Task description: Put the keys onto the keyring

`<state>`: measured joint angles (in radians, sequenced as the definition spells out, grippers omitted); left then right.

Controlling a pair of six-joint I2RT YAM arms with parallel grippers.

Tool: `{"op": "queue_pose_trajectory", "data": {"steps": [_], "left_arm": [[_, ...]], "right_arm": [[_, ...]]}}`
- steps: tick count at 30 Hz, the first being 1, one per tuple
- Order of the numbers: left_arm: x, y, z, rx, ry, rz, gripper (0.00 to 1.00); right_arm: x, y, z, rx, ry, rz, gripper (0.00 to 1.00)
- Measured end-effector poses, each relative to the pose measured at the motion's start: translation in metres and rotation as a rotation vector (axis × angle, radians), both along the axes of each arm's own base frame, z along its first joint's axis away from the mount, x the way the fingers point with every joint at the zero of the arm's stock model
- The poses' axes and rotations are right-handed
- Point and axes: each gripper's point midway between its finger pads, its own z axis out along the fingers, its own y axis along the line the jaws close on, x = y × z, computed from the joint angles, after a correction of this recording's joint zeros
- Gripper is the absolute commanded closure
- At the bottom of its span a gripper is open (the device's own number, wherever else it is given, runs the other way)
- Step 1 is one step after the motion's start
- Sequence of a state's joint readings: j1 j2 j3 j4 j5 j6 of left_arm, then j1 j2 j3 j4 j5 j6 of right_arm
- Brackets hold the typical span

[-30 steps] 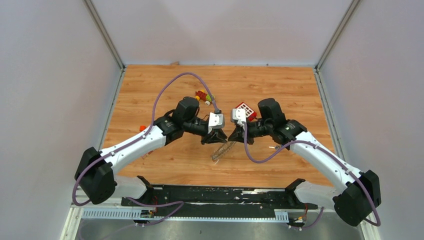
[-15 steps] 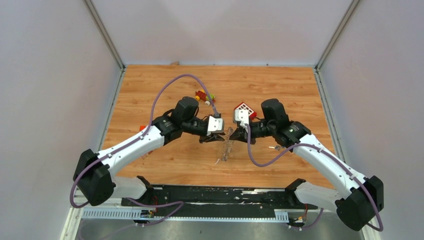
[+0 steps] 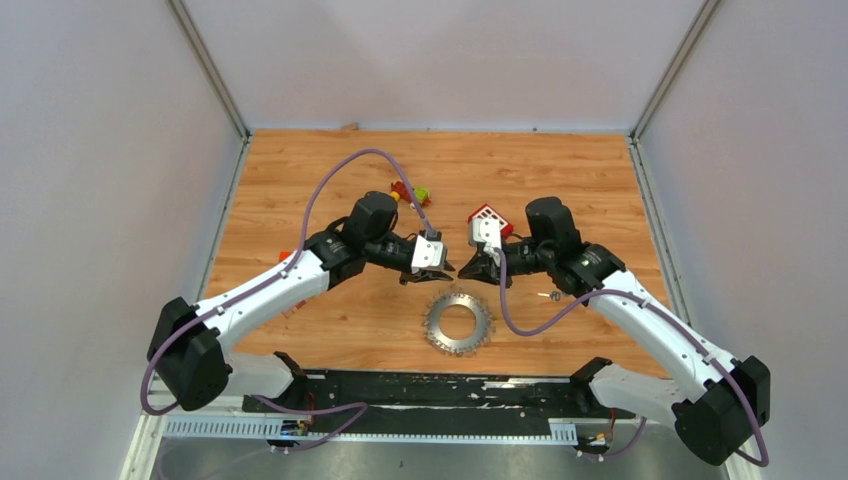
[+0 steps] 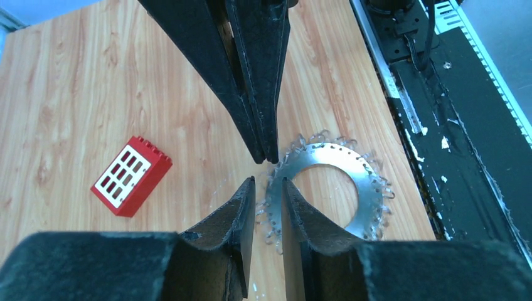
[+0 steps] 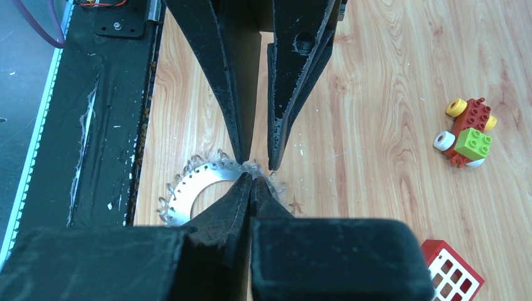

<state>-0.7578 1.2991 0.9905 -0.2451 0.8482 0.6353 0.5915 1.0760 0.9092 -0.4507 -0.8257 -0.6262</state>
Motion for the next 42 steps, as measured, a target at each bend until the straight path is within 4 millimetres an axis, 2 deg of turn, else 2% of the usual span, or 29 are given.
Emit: {"op": "queue_pose_trajectory", "data": {"steps": [6,10,14,17,21,24,26,29,33,38,42], "left_arm": [[0.003,0.0,-0.001,0.0,-0.032,-0.002,0.73],[0.013,0.003,-0.016,0.046,-0.068,0.023,0.69],[0.019,0.011,-0.051,0.161,-0.063,0.036,0.66],[0.014,0.023,-0.087,0.288,-0.05,0.002,0.66],[-0.012,0.037,-0.132,0.467,-0.033,-0.112,0.65],[-0.035,0.039,-0.147,0.536,-0.038,-0.205,0.65],[-0.048,0.036,-0.15,0.551,-0.05,-0.253,0.65],[-0.064,0.029,-0.151,0.557,-0.068,-0.304,0.65],[-0.077,0.009,-0.148,0.534,-0.092,-0.335,0.65],[-0.083,-0.013,-0.146,0.494,-0.131,-0.348,0.65],[-0.082,-0.038,-0.146,0.495,-0.16,-0.368,0.67]], "right_arm": [[0.004,-0.004,0.0,0.0,-0.003,-0.019,1.0],[0.014,-0.018,0.001,-0.006,-0.021,-0.082,0.93],[0.018,-0.033,-0.003,-0.05,-0.043,-0.132,0.84],[0.014,-0.043,-0.011,-0.091,-0.039,-0.153,0.79],[0.006,-0.057,-0.012,-0.117,-0.052,-0.194,0.73],[0.005,-0.064,-0.008,-0.124,-0.073,-0.228,0.68],[0.006,-0.068,-0.01,-0.13,-0.075,-0.251,0.66],[0.012,-0.078,-0.024,-0.162,-0.045,-0.315,0.61],[0.032,-0.101,-0.03,-0.173,-0.01,-0.462,0.57],[0.061,-0.135,-0.026,-0.15,0.018,-0.656,0.57],[0.07,-0.148,-0.03,-0.15,0.051,-0.723,0.57]]}}
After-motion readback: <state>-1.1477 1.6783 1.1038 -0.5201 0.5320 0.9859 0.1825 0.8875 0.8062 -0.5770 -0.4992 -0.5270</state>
